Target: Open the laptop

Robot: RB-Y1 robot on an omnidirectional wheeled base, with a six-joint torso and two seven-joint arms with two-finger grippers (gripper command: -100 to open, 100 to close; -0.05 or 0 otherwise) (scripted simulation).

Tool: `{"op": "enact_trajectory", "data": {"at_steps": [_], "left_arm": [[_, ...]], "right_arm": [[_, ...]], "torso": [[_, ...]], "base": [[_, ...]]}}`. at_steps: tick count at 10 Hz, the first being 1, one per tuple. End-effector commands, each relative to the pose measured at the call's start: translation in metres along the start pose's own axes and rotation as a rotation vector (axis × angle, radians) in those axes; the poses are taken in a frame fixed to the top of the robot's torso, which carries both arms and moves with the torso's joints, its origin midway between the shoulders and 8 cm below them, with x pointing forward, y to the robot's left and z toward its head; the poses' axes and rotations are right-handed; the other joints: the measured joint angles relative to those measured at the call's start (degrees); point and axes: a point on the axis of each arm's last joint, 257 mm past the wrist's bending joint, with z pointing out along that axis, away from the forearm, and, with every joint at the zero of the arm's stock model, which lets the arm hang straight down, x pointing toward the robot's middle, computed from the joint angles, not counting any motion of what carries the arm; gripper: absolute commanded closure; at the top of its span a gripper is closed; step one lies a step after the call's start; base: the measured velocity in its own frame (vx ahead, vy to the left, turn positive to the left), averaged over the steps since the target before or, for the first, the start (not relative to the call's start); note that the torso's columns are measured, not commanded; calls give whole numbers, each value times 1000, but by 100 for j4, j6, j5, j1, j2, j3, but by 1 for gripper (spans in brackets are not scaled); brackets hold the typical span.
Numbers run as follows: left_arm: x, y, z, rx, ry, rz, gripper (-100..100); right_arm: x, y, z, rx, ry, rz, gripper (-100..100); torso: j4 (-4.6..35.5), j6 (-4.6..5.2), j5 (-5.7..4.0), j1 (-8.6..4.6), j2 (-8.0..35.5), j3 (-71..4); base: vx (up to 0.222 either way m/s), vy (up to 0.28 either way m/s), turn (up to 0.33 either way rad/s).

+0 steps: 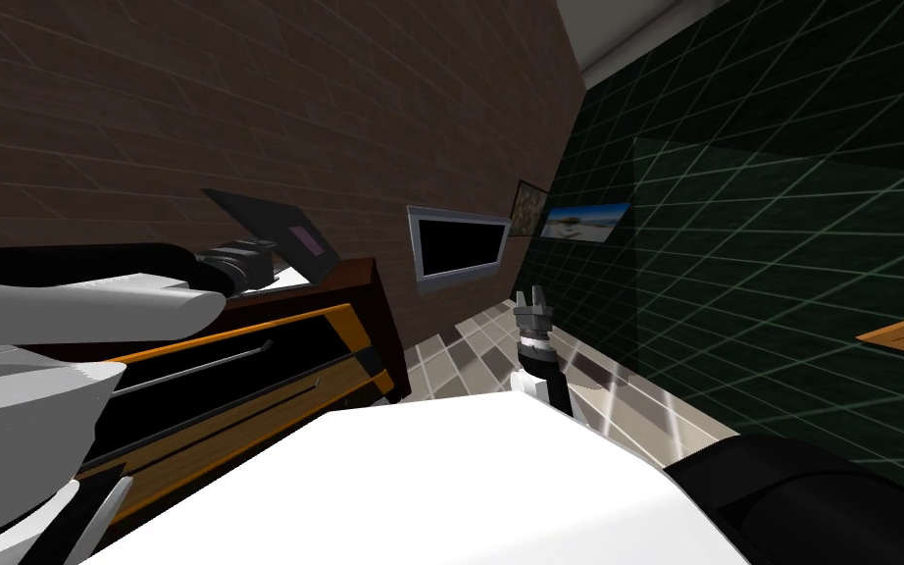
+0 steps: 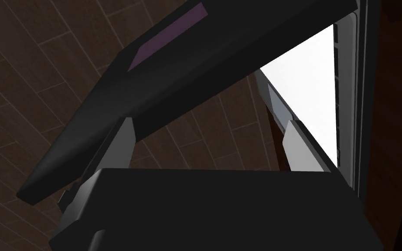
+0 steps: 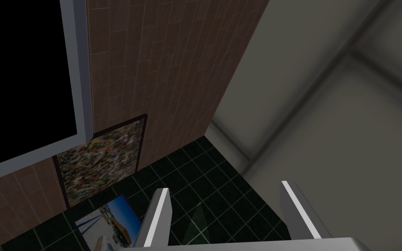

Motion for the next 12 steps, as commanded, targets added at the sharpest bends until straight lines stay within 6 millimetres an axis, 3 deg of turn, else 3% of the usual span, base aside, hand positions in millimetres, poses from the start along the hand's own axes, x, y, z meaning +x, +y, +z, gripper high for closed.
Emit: {"op": "enact_trajectory", "data": {"at_steps": [1,3,4,7,11,12], "left_arm": [[0,-2,-12,-9,-14,105,-100],[0,0,-10,-7,-12,83,-100],[0,0,-10,-7,-11,83,100],[-5,2,6,3,1,-78,100],[-7,3,15,11,10,-184,100],[-16,7,24,9,-10,-231,100]], "right_arm": [[0,0,0,0,0,0,0],[0,0,0,0,0,0,0],[0,0,0,0,0,0,0],[0,0,0,0,0,0,0],[0,0,0,0,0,0,0],[0,0,0,0,0,0,0]], "torso": [[2,1,0,0,9,5],[7,1,2,9,31,17],[11,-1,4,15,42,26],[10,12,40,17,53,30],[0,2,4,1,8,4],[7,2,-7,-1,3,5]], "base": [[83,-38,9],[23,-11,1],[6,-3,1],[-43,9,8],[-53,-7,1],[-64,-4,-134]]}}
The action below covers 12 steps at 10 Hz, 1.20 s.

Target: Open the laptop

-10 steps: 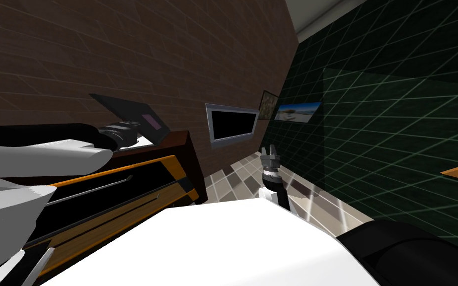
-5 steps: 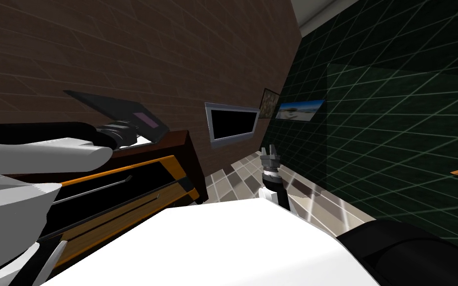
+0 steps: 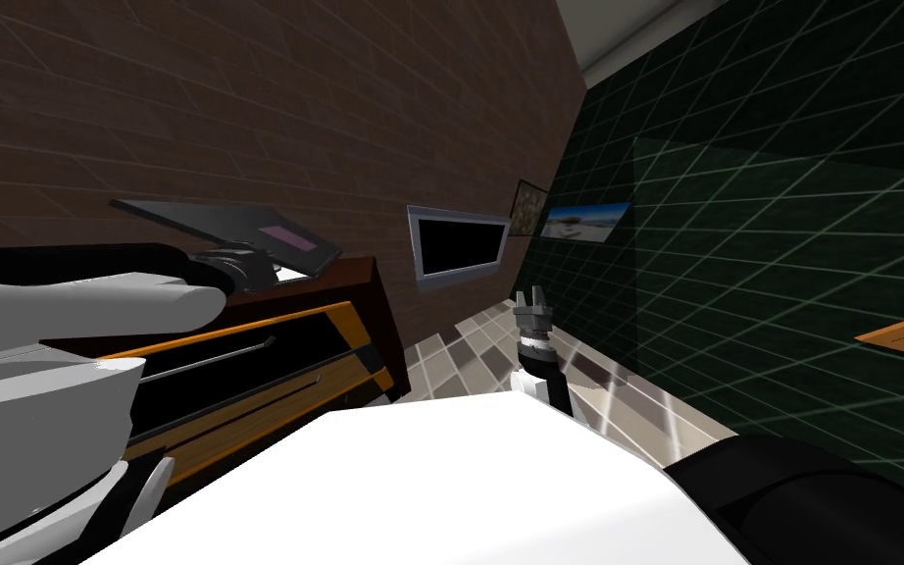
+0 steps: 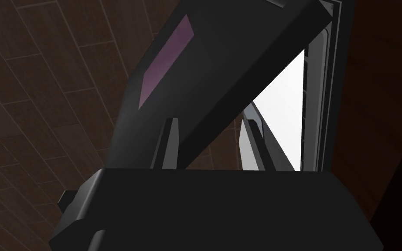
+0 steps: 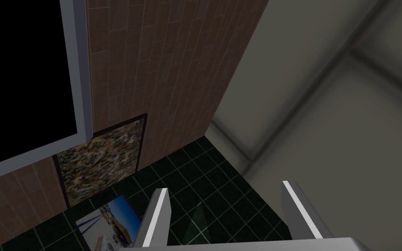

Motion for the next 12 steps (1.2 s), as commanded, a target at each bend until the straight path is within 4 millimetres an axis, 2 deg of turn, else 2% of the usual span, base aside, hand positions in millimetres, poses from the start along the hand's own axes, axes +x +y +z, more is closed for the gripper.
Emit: {"op": "enact_trajectory", "data": {"at_steps": [1,4,5,6,7,9,12], "left_arm": [[-18,-2,14,17,-38,-81,100],[-39,5,31,14,-81,-164,100],[-46,3,35,31,-94,-199,100],[-48,9,38,16,-99,-203,100],[-58,6,40,13,-129,-195,-100],[-87,0,45,7,-197,-197,-100],[-129,-11,48,5,-297,-203,-100]], "right_arm": [[0,0,0,0,0,0,0],[0,0,0,0,0,0,0],[0,0,0,0,0,0,0],[0,0,0,0,0,0,0],[0,0,0,0,0,0,0],[0,0,0,0,0,0,0],[0,0,0,0,0,0,0]], "torso": [[3,7,-3,-4,15,8],[21,-23,-4,2,48,35],[17,-9,-5,-5,45,30],[14,3,-10,-15,38,25],[7,-8,-2,-20,30,19],[-17,13,23,15,9,-5],[-1,-4,11,20,18,8]], "base": [[-137,11,-247],[-109,26,-150],[-118,5,-196],[-85,11,-97],[-89,19,-253],[-150,37,-358],[-176,45,-346]]}}
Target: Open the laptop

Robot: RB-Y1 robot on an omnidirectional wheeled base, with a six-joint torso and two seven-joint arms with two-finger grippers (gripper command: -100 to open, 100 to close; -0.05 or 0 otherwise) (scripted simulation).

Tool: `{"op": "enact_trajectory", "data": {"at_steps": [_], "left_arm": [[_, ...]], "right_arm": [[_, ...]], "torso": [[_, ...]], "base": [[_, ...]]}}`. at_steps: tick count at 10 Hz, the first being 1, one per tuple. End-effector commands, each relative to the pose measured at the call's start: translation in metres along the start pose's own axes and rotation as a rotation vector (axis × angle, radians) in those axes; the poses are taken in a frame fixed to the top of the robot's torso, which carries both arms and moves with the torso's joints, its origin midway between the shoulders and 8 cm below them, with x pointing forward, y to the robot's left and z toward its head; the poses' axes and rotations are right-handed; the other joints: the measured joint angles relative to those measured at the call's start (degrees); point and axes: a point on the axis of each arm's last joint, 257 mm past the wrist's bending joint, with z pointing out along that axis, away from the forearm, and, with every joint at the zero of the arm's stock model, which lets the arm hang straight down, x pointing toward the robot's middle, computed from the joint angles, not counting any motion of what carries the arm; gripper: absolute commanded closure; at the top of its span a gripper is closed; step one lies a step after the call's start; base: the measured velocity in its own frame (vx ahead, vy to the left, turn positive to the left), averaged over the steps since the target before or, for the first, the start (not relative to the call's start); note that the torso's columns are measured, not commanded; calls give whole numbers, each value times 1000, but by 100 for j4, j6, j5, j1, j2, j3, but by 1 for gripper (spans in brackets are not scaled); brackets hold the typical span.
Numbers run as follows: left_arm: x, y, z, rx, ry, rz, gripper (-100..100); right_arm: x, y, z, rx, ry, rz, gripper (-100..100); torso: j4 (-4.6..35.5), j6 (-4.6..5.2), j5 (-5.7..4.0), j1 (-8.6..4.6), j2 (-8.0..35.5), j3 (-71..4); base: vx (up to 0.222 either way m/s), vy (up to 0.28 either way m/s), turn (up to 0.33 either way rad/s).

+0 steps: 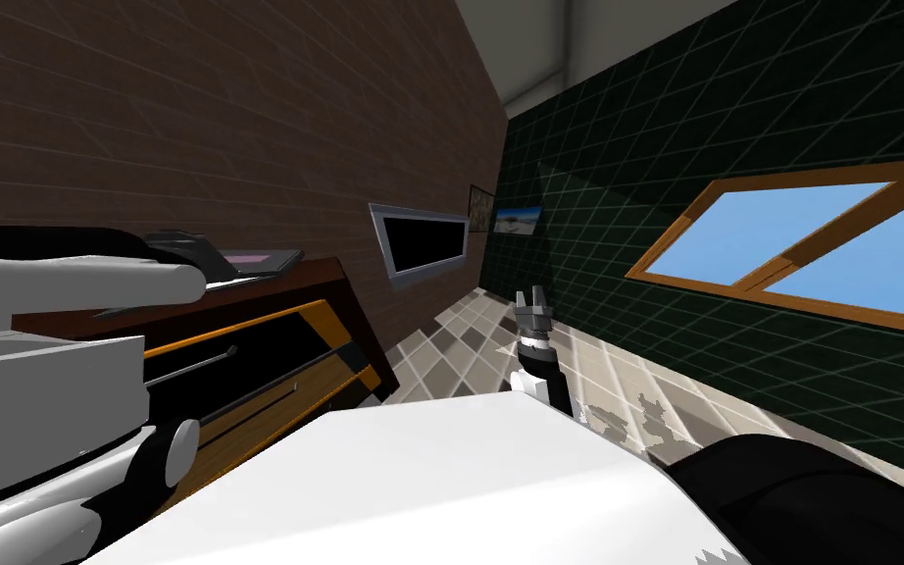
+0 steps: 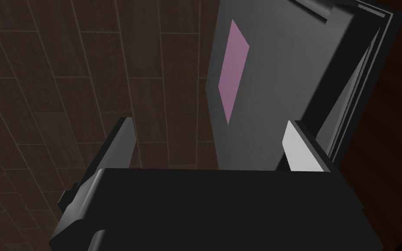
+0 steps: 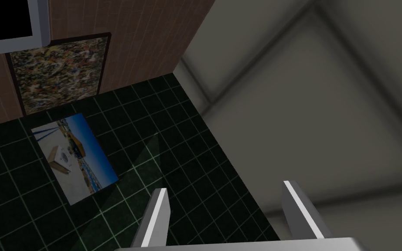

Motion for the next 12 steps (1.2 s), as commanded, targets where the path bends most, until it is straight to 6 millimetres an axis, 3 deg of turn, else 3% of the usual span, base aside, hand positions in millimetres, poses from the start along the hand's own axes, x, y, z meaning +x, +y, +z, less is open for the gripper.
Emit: {"op": "enact_trajectory", "data": {"at_steps": [1,2,3,5,6,7,12], "left_arm": [[-32,-14,13,0,-90,-9,-100],[-45,-20,16,0,-124,-14,-100],[-45,-20,16,0,-124,-14,-100],[-72,-32,21,0,-192,-25,-100],[-65,-29,18,3,-170,-20,-100],[-66,-29,18,1,-174,-22,0],[-66,-30,18,1,-174,-22,0]], "right_arm": [[0,0,0,0,0,0,0],[0,0,0,0,0,0,0],[0,0,0,0,0,0,0],[0,0,0,0,0,0,0],[0,0,0,0,0,0,0],[0,0,0,0,0,0,0],[0,0,0,0,0,0,0]], "torso": [[-1,0,-2,-5,-6,-3],[-2,-1,-4,-19,-6,-4],[0,1,-8,-29,1,0],[-5,5,-6,-18,-17,-11],[-3,2,-4,-13,-8,-6],[-2,-7,-1,-7,-17,-8],[1,1,-4,-15,3,2]], "base": [[-154,21,-296],[-173,-1,-331],[-126,-7,-131],[-110,-4,-306],[-60,1,-61],[-10,-1,12],[-1,0,0]]}}
